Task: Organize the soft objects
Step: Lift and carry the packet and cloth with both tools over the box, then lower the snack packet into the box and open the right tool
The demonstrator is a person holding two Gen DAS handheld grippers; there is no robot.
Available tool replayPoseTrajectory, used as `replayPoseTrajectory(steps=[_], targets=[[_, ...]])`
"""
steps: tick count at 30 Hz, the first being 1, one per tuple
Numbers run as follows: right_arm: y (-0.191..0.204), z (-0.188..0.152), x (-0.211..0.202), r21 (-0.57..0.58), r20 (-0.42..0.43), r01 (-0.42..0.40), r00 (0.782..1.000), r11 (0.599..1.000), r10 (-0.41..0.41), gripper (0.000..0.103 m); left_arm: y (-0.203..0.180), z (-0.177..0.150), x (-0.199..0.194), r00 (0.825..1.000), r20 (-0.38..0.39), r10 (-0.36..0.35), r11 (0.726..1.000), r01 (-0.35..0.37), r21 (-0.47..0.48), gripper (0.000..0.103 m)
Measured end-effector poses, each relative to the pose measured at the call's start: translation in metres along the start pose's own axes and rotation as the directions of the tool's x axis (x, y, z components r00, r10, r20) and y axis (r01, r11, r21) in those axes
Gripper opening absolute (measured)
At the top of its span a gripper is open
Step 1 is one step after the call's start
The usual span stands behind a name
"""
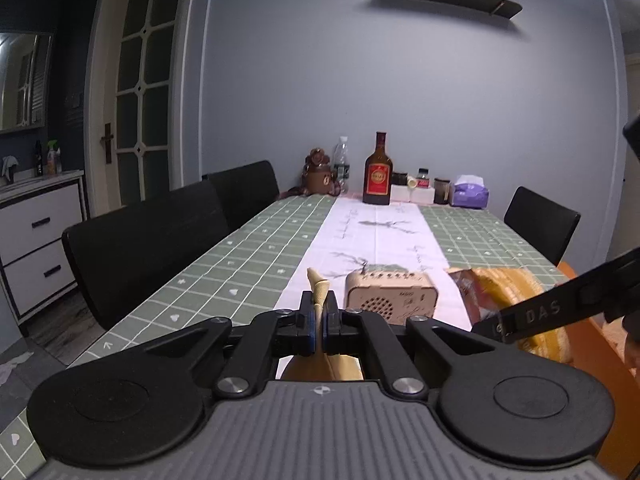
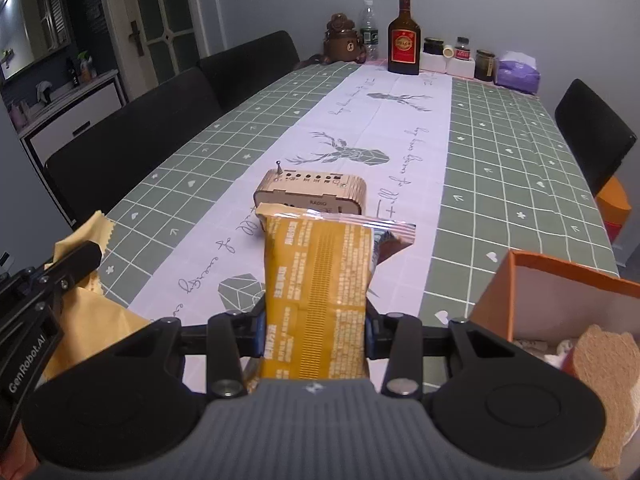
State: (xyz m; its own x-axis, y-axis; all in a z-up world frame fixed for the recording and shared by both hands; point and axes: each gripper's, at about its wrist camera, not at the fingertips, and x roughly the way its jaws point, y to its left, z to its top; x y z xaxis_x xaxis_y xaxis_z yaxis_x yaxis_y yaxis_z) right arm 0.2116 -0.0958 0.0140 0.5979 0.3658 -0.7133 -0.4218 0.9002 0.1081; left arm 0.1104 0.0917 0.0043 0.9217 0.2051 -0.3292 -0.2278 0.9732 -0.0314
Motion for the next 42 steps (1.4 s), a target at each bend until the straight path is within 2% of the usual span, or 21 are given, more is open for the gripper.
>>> replayPoseTrajectory(steps=[6,10,16,22,26,31,35,37,42], targets=[[-0.01,-0.004,-0.045,0.026,0.083,-0.031,0.996,0.999,0.029,0.042,-0.016,0.019,-0.027,0.996,0.074,-0.053,0.999,0.053,0.003,0.003],[-0.022,-0.009,-0.092,0.043,0.183,-0.025,0.983,0.999,0.016,0.042,-0.029,0.031,-0.045,0.988,0.123,-0.094,0.996,0.093,0.012,0.003],[-0.057,-0.031,-0.164,0.083,0.29,0.025,0.956,0.996,-0.048,0.042,-0.055,0.046,-0.07,0.964,0.192,-0.185,0.983,0.179,0.045,0.003],[-0.096,-0.057,-0.21,0.129,0.312,0.122,0.937,0.984,-0.157,0.042,-0.087,0.047,-0.084,0.941,0.232,-0.246,0.969,0.231,0.09,0.003],[-0.119,-0.075,-0.213,0.161,0.269,0.159,0.943,0.974,-0.199,0.042,-0.103,0.045,-0.086,0.926,0.223,-0.306,0.952,0.295,0.082,0.003],[-0.15,-0.095,-0.189,0.204,0.165,0.187,0.961,0.961,-0.222,0.042,-0.123,0.037,-0.084,0.914,0.187,-0.36,0.932,0.347,0.102,0.003],[-0.16,-0.108,-0.152,0.207,0.051,0.164,0.983,0.965,-0.178,0.042,-0.132,0.032,-0.08,0.915,0.156,-0.371,0.928,0.358,0.106,0.003],[-0.158,-0.115,-0.138,0.187,0.004,0.172,0.984,0.967,-0.176,0.042,-0.133,0.031,-0.079,0.915,0.149,-0.374,0.926,0.361,0.109,0.003],[-0.154,-0.127,-0.118,0.196,-0.071,0.127,0.991,0.972,-0.115,0.042,-0.13,0.024,-0.082,0.921,0.136,-0.366,0.93,0.354,0.104,0.003]])
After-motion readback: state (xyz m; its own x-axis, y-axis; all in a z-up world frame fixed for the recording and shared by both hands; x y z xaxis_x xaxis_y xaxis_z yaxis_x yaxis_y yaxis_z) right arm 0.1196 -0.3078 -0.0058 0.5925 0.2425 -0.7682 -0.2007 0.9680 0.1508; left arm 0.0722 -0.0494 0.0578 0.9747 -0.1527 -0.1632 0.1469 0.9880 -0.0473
